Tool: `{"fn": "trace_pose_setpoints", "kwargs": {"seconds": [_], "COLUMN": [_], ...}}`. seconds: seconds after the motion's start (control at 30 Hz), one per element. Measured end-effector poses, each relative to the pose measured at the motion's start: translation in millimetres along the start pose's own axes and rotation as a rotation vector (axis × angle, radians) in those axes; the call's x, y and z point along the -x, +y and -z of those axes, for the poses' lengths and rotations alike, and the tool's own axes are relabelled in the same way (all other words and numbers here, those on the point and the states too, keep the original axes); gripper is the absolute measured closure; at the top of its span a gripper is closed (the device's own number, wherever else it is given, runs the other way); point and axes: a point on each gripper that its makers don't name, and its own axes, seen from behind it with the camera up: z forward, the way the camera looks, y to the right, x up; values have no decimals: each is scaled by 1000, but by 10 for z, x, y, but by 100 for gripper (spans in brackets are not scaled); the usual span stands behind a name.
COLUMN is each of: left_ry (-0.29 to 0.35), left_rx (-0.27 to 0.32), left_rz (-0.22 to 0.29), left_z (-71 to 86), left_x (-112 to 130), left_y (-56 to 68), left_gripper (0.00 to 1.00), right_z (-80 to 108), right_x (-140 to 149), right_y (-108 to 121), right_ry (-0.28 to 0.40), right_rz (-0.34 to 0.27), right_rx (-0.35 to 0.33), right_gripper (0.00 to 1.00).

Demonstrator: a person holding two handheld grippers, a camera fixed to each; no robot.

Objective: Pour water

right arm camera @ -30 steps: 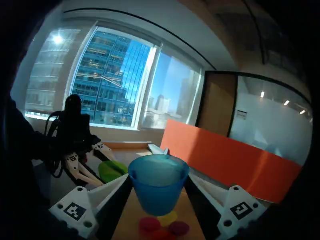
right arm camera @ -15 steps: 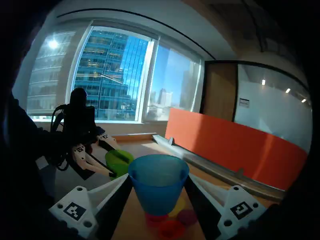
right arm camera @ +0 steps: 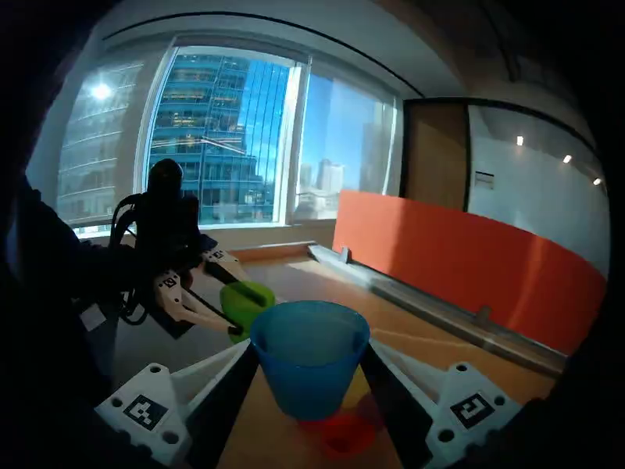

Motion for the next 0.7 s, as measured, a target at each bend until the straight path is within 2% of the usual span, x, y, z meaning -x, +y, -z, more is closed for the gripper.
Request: {"fn": "trace_pose_setpoints", "kwargs": {"seconds": [0.23,0.7], "left_ry": [-57,-180], "left_rx": [1,30], "left_rz": [-10,-36], "left_z": [-44,-75], "left_x": [180,554], "left_y": [-15,30], "left_gripper": [16,16], "right_z": [-46,-122], "right_x": [212,553], "right_y": [-63,-175], "right_ry": [-44,-115], "right_rz": [0,-3], "right_rx": [-35,-83], "right_gripper": [10,10]}}
